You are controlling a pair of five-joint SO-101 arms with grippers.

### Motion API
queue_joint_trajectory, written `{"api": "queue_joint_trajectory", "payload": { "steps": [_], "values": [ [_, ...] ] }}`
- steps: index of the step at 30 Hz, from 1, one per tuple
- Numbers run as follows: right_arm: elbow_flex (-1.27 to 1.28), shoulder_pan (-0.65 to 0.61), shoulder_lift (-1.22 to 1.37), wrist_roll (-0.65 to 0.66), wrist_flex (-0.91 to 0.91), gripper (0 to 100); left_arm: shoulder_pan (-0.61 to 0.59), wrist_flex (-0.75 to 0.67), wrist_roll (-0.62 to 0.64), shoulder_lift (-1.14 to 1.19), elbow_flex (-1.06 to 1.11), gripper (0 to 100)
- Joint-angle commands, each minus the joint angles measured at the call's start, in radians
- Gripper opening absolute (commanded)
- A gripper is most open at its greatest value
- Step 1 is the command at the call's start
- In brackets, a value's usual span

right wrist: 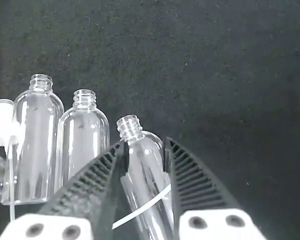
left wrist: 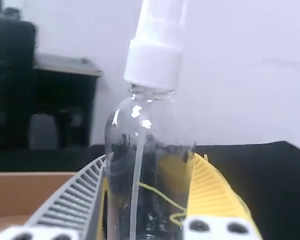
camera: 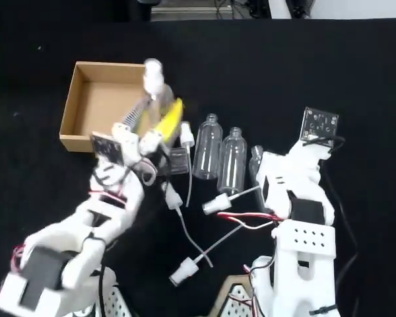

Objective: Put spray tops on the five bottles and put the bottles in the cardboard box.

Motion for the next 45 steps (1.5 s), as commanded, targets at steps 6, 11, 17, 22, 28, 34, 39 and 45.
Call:
{"api": "queue_joint_trajectory", "payload": {
  "steps": [6, 11, 17, 22, 28, 34, 39, 45],
  "values": [
    [-0.01, 0.017, -0.016, 0.0, -0.028, 9.9, -0.262, 0.311, -0.008, -0.144, -0.225, 4],
    [-0.01, 0.017, -0.016, 0.0, -0.028, 9.9, -0.317, 0.311, -0.009, -0.043, -0.303, 4],
    [-0.01, 0.017, -0.016, 0.0, -0.028, 9.9, -0.343, 0.308, -0.009, 0.173, -0.407, 4],
    [-0.008, 0.015, -0.016, 0.0, -0.026, 9.9, -0.344, 0.308, -0.009, 0.239, -0.441, 4],
    [-0.008, 0.015, -0.016, 0.0, -0.025, 9.9, -0.369, 0.281, -0.011, 0.31, -0.46, 4],
    [-0.008, 0.015, -0.016, 0.0, -0.023, 9.9, -0.407, 0.052, -0.055, 0.463, -0.43, 4],
    [-0.008, 0.015, -0.016, 0.0, -0.026, 9.9, -0.371, -0.219, -0.163, 0.548, -0.306, 4],
    [-0.008, 0.015, -0.016, 0.0, -0.023, 9.9, -0.312, -0.264, -0.163, 0.555, -0.197, 4]
  ]
}}
